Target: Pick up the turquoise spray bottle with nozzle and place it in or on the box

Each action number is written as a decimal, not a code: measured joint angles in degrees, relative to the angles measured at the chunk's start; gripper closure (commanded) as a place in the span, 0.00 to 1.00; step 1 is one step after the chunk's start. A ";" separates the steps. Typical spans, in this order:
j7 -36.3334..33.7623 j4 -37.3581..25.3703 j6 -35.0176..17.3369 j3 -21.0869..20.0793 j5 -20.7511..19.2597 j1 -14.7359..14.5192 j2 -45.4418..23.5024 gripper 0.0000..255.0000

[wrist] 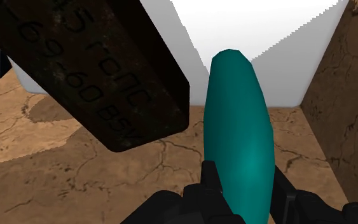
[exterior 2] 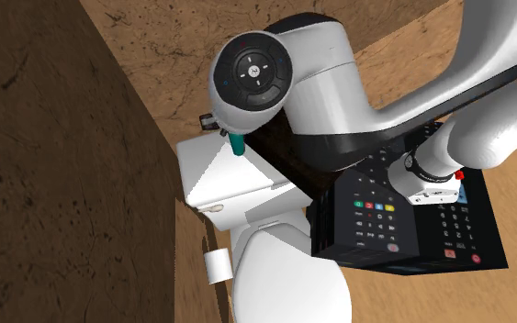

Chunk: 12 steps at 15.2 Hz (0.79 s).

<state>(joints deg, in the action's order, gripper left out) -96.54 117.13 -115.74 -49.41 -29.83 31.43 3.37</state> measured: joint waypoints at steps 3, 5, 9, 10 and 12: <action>4.90 6.87 -3.38 2.87 6.24 -0.28 8.42 1.00; 8.57 12.23 -5.12 5.94 10.66 -2.05 14.86 1.00; 13.66 21.92 -7.38 11.48 16.09 -6.35 25.01 1.00; 15.00 24.24 -7.30 13.03 17.31 -7.74 27.79 1.00; 17.39 28.50 -7.43 15.83 18.84 -9.87 32.55 1.00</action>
<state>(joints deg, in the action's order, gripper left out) -79.15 145.63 -123.16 -33.58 -10.99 21.56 35.92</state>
